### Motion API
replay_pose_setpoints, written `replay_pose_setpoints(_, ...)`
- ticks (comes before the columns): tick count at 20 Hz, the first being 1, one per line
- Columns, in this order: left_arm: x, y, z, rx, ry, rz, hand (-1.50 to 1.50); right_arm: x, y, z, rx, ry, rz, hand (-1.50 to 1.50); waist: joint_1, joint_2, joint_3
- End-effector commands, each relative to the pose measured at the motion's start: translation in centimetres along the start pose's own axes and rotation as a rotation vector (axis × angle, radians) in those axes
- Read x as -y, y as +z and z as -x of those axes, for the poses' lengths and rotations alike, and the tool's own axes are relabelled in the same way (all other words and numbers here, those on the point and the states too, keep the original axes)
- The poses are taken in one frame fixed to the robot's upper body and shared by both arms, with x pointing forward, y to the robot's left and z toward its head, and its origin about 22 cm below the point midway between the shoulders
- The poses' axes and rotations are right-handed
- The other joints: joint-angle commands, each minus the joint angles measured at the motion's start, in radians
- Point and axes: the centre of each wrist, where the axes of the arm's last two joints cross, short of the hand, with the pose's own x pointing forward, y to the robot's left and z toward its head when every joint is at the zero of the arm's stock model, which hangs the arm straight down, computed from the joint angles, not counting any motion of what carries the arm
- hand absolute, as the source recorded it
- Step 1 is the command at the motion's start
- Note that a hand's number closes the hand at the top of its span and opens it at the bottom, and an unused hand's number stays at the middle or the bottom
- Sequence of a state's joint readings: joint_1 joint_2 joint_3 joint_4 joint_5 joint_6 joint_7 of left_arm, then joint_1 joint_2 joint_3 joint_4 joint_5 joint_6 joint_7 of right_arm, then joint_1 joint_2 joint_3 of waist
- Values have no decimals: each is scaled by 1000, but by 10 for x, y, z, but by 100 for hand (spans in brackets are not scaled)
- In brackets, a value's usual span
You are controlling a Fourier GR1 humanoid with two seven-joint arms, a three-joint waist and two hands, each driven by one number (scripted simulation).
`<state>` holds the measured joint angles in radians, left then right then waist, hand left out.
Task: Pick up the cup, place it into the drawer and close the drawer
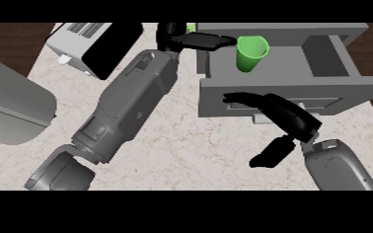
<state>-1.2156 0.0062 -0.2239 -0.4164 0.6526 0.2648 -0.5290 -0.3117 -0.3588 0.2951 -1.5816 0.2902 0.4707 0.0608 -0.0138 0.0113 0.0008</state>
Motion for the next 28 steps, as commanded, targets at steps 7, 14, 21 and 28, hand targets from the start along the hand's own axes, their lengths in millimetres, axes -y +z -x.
replay_pose_setpoints(7,-39,24,18,21,70,-8,-150,-29,-54,81,-187,98,-90,150,87,0,1)
replay_pose_setpoints(14,-58,37,19,14,92,0,-150,26,-58,109,-116,30,105,150,125,4,3)
replay_pose_setpoints(21,-91,45,16,10,82,31,-150,107,-66,87,-121,10,338,150,179,24,4)
replay_pose_setpoints(28,-102,52,17,-13,95,50,-150,134,-51,86,-136,-15,413,150,209,34,4)
